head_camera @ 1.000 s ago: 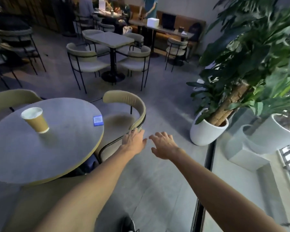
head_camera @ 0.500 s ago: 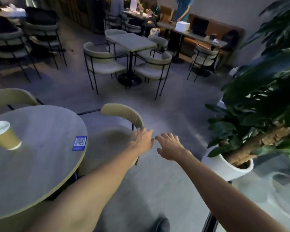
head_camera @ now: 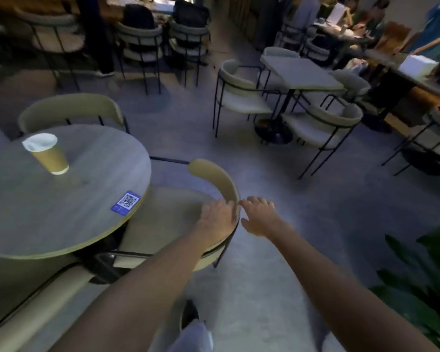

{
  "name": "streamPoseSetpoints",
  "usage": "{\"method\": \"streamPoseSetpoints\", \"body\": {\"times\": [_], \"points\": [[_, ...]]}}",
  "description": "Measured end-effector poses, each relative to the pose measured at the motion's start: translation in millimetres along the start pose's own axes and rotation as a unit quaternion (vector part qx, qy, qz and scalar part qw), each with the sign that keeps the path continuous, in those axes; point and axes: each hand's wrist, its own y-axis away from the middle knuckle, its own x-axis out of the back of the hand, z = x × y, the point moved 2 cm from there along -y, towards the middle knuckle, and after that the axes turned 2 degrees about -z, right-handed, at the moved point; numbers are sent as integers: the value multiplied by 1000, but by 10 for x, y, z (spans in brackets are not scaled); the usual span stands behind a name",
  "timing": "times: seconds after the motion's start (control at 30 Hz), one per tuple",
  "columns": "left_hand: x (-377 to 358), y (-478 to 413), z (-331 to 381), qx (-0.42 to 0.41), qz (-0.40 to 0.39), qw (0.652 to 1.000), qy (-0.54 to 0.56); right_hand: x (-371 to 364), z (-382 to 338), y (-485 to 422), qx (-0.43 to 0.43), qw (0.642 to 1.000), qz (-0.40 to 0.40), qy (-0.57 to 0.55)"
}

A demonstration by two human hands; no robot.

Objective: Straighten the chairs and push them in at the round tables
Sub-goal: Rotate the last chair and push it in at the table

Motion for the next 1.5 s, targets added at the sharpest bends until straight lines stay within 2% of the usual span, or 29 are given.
{"method": "streamPoseSetpoints", "body": {"times": [0.27, 0.4, 0.7, 0.83, 0.93, 1.1, 1.33, 1.5], "points": [[81, -915, -230, 79, -8, 996, 32, 31, 327, -1125, 88, 996, -11, 1], [221, -1299, -212, 86, -2, 995, 51, 147, 532, -1589, 103, 994, -13, 13], [284, -1676, -292, 184, 8, 981, 58, 334, 582, -2442, 200, 978, -34, 44], [136, -1799, -354, 278, -7, 957, 82, 314, 472, -2807, 289, 955, -40, 59], [58, -1865, -363, 365, -10, 926, 97, 313, 409, -2973, 370, 925, -46, 77], [7, -1938, -63, 460, -3, 878, 132, 374, 470, -3194, 473, 873, -51, 112], [-189, -1803, 248, 540, 3, 827, 158, 135, 572, -3244, 526, 829, -81, 170], [-450, -1644, 416, 570, 8, 804, 170, -120, 619, -3104, 550, 805, -104, 196]]}}
